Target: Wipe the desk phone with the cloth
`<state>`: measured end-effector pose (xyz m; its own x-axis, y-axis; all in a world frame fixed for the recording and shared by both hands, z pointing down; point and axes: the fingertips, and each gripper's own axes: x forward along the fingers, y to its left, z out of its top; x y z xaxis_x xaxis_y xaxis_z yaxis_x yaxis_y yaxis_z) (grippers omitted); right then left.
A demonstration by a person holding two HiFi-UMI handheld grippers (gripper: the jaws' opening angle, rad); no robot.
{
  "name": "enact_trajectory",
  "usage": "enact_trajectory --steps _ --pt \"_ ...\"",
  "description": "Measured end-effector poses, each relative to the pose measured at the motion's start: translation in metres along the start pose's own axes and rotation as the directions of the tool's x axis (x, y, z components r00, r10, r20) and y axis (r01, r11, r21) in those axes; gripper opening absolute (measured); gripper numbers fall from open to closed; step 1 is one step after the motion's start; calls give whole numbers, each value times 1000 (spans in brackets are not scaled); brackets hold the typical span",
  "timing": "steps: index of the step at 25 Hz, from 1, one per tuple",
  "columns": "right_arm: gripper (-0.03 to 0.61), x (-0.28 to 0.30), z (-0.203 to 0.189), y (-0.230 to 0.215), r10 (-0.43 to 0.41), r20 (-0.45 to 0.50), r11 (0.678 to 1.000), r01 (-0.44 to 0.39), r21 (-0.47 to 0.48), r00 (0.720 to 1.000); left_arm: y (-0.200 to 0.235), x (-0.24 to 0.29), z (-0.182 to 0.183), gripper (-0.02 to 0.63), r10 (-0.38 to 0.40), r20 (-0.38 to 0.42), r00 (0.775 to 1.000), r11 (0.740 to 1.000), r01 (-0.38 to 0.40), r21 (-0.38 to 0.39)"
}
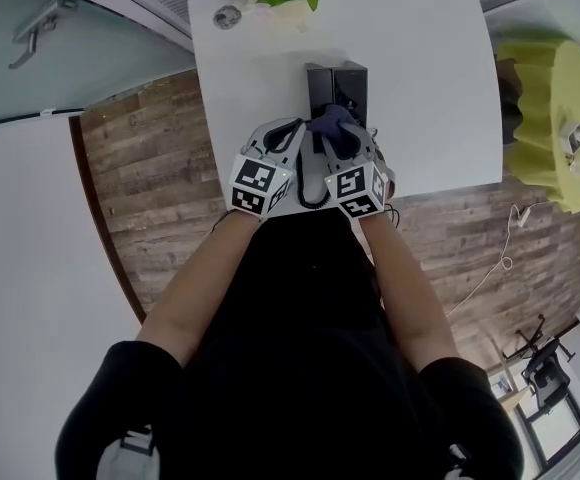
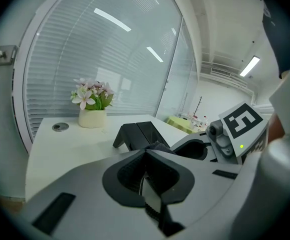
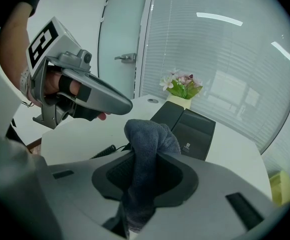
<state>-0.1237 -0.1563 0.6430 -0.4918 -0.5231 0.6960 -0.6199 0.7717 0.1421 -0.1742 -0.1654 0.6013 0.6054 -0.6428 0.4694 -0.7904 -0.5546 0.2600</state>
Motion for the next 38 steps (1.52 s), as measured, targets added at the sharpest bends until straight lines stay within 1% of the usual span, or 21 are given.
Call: enact_trajectory --steps 5,12,18,20,22,24,26,28,31,33,36,38 --pt "112 -4 -11 11 3 -12 1000 -3 9 1000 -4 -4 -12 11 -10 -20 1000 1000 10 6" --pt "112 -11 -27 22 17 -43 1000 -16 24 999 -9 -9 -17 11 -24 -29 999 999 24 23" --pt "112 -17 -42 36 49 -103 998 -45 44 993 -11 -22 -21 11 -12 -39 999 1000 13 25" --pt "112 -20 -43 38 46 -100 997 -40 65 994 -10 -27 -20 11 -9 -35 999 1000 10 26" --pt "112 -27 -37 34 35 -61 994 -28 109 998 -8 -32 -14 11 -7 -23 1000 999 7 33" --pt "114 -39 -22 26 17 13 983 -19 180 1000 -7 -38 -6 11 -6 -3 1000 999 6 40" --pt "114 -58 -4 16 -7 90 971 -15 239 996 -11 -47 9 11 -13 29 1000 999 12 50" --pt "114 -82 19 6 -27 170 962 -20 272 985 -20 -60 31 11 -33 76 997 997 28 66" --pt "114 -121 56 -9 -40 304 954 -54 295 952 -40 -81 73 11 -76 155 985 993 61 105" --pt "114 -146 79 -18 -45 375 953 -72 293 926 -52 -93 99 11 -98 197 976 988 72 137" --pt "114 -180 113 -28 -36 463 959 -101 266 885 -69 -110 132 11 -114 245 963 981 71 178" --pt "114 -201 136 -32 -16 514 966 -120 231 858 -79 -121 152 11 -117 273 955 980 66 189"
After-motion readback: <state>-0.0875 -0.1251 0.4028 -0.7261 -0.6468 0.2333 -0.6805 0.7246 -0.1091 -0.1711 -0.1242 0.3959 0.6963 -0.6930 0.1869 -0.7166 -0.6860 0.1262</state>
